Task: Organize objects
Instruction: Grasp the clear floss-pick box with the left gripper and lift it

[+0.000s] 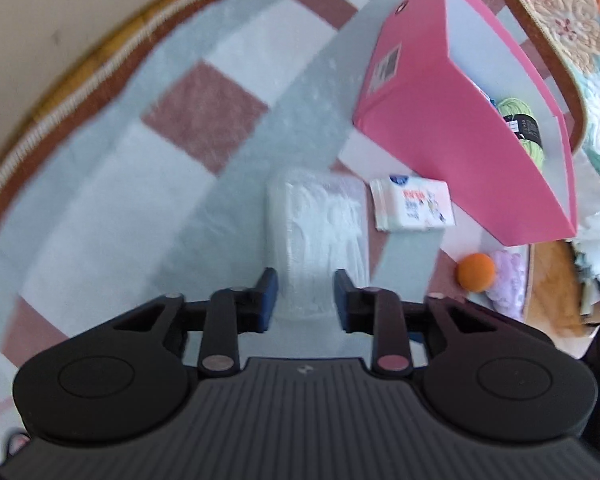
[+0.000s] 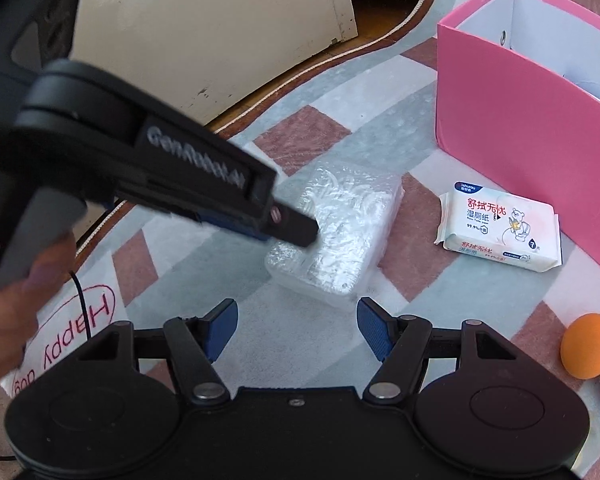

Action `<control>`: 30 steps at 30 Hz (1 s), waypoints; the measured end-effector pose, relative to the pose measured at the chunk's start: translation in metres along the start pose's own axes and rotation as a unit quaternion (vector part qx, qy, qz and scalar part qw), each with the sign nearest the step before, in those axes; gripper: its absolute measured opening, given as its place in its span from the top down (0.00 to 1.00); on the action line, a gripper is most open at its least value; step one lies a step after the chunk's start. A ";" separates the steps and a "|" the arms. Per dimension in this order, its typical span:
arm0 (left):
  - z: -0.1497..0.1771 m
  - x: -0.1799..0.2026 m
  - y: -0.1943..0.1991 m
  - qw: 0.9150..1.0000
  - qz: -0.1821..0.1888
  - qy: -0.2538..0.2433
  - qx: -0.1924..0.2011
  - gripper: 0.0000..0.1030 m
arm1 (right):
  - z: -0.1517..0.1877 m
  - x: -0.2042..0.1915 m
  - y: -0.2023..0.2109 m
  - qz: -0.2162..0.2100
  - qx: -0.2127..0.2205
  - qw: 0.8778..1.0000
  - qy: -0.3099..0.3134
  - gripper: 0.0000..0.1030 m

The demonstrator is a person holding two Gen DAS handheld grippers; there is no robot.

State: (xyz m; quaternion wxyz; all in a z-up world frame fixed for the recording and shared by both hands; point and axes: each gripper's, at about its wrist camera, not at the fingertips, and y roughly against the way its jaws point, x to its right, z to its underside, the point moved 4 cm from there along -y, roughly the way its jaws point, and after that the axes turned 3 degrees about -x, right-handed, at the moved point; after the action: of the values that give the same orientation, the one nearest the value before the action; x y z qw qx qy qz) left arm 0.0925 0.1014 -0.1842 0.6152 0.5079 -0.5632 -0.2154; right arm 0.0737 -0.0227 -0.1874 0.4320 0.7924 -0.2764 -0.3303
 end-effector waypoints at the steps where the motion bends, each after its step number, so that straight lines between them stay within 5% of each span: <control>1: 0.002 0.002 -0.001 1.000 0.002 -0.002 0.000 0.70 | 0.000 0.001 0.000 0.003 0.001 1.000 -0.002 0.29; 13: 0.029 0.041 -0.026 0.997 0.058 -0.007 -0.055 0.70 | 0.025 0.036 0.021 0.026 -0.013 0.998 -0.057 0.28; 16: 0.030 0.052 -0.029 0.995 0.076 -0.011 -0.065 0.70 | 0.029 0.043 0.023 0.067 -0.021 0.996 -0.050 0.28; 20: 0.022 0.060 -0.019 0.998 0.040 -0.046 -0.024 0.70 | 0.032 0.060 0.025 0.169 -0.034 0.983 -0.058 0.28; 25: 0.006 0.051 -0.006 0.998 0.017 -0.055 0.022 0.67 | 0.032 0.070 0.033 0.148 -0.018 0.986 -0.078 0.28; 30: -0.011 0.043 -0.014 0.997 -0.020 -0.067 0.043 0.63 | 0.030 0.059 0.039 0.084 0.005 0.994 -0.077 0.28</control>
State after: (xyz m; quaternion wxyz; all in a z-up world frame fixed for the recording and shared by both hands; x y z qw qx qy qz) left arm 0.1187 0.0640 -0.1741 0.5489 0.5297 -0.6018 -0.2366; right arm 0.0821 -0.0991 -0.1821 0.4317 0.7410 -0.3758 -0.3512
